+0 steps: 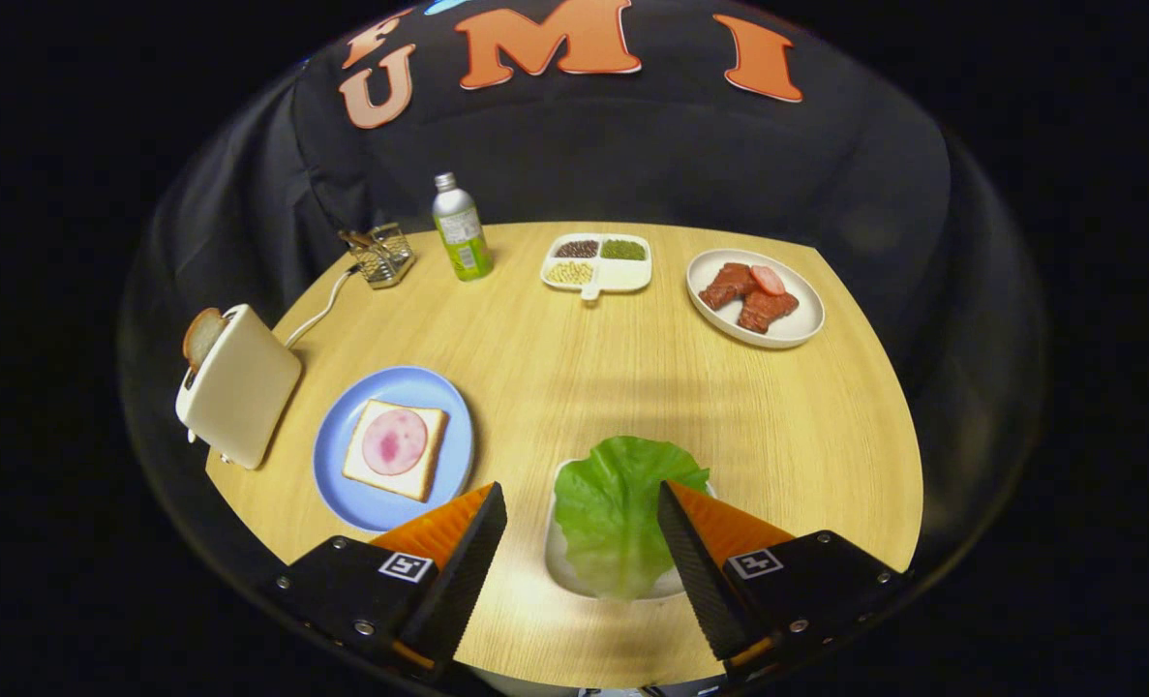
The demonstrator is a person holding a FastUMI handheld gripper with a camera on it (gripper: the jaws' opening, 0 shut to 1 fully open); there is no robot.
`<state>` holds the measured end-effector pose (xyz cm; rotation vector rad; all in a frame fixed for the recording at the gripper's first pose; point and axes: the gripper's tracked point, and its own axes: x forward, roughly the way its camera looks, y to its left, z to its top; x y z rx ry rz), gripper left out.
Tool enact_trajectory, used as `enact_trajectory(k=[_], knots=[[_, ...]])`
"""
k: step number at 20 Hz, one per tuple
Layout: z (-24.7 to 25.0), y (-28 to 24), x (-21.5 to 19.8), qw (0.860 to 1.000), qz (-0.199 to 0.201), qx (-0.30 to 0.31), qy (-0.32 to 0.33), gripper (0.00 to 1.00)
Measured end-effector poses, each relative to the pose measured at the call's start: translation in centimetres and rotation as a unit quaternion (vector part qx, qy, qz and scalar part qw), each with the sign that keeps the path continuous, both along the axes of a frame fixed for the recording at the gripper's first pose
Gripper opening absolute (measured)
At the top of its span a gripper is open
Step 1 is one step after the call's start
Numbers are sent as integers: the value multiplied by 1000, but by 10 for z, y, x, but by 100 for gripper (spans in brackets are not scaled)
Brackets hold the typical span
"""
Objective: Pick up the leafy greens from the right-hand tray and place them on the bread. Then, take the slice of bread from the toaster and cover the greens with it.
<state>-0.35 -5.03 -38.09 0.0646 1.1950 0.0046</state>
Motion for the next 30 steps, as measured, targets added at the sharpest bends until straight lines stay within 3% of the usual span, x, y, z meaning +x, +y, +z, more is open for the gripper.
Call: enact_trajectory(k=[5, 18, 22, 24, 27, 30], knots=[[-35, -9, -9, 998, -23, 10, 51, 94], [-82, -18, -21, 994, -14, -35, 104, 82], [-80, -14, -17, 995, -1, -36, 94, 70], [-82, -15, -15, 996, -1, -35, 88, 57], [-81, -18, -14, 996, -5, -34, 77, 24], [-80, -21, -15, 997, -17, -21, 74, 13]])
